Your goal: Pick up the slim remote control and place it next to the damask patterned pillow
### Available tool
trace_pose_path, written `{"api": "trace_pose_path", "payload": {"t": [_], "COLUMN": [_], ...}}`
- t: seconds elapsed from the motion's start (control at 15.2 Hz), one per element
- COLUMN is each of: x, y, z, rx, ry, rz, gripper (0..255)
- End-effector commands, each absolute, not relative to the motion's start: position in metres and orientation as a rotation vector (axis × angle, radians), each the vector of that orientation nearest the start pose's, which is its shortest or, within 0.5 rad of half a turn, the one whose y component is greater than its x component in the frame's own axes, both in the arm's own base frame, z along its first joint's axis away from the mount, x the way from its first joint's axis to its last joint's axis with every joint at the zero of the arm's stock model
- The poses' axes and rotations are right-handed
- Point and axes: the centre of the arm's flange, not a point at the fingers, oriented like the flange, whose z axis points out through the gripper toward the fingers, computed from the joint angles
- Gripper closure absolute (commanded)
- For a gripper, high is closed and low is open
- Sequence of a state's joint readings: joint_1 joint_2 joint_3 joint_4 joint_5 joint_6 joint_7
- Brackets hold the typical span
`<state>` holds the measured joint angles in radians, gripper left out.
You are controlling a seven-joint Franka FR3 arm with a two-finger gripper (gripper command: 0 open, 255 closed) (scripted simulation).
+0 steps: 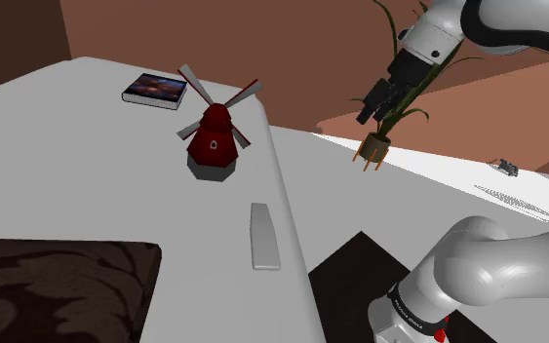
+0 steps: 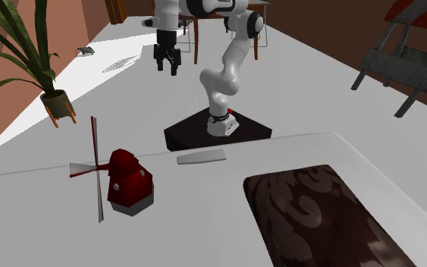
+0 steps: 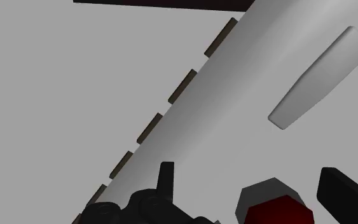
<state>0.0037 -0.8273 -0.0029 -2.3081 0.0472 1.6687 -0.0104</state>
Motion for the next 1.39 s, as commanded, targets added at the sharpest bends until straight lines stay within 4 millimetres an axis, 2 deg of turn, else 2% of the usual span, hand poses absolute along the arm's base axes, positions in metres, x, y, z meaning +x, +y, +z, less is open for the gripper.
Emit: {"api": "trace_pose_path", "payload": {"t": [0.0, 0.66, 1.32], "x": [0.305, 0.318, 0.344], "y": [0.004, 0.096, 0.184], "z": [0.636, 0.538, 0.439], "rx": [-3.079, -3.090, -3.058], "ry": [-0.018, 0.329, 0.675], "rz": [-0.290, -0.181, -0.067], "gripper": [0, 0, 0]}}
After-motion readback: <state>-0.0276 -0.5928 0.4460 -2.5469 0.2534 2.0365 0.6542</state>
